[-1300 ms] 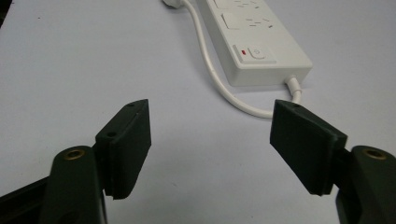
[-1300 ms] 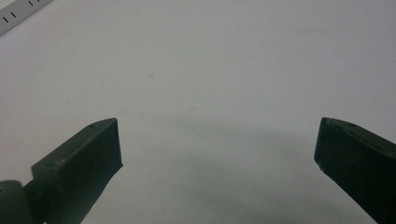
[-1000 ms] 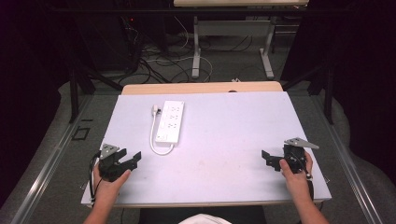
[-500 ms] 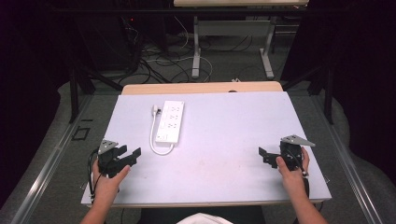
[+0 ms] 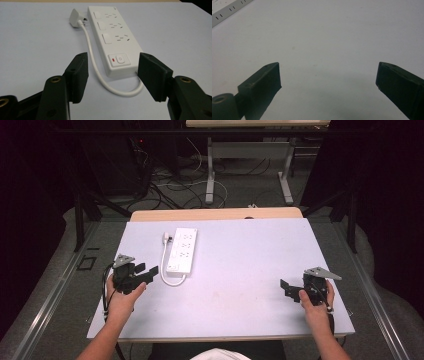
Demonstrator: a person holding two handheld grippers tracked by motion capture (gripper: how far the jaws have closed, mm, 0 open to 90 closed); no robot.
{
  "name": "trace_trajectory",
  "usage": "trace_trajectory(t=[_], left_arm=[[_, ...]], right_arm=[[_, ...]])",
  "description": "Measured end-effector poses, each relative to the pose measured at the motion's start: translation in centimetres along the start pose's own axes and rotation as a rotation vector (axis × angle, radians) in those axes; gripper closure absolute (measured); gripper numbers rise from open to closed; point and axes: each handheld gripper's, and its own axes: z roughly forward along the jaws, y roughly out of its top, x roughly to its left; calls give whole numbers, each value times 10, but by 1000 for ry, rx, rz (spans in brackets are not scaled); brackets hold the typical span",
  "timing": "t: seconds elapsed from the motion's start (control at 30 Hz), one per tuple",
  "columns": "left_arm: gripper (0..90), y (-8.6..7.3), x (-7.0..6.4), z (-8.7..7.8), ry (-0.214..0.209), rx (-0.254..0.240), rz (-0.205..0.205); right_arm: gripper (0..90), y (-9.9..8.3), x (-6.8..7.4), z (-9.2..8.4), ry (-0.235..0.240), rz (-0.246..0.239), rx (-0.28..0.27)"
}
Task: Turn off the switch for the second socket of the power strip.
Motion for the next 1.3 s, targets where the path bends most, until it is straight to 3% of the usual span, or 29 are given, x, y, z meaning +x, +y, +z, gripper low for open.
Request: trace_trajectory(t=[0.3, 0.5, 0.7, 1.1, 1.3], left_arm=[[467, 23, -9, 9, -40, -7, 3], [490, 35, -13, 14, -49, -2, -29], [501, 48, -15, 20, -52, 7, -14], [545, 69, -15, 31, -57, 20, -53], [581, 82, -21, 37, -58, 17, -40]], right_arm=[[59, -2, -2, -2, -7, 0, -11], [61, -2, -2, -1, -5, -4, -14], [63, -2, -1, 0, -6, -4, -11], [65, -3, -1, 0, 0, 0, 4], [66, -3, 0, 1, 2, 0, 8]])
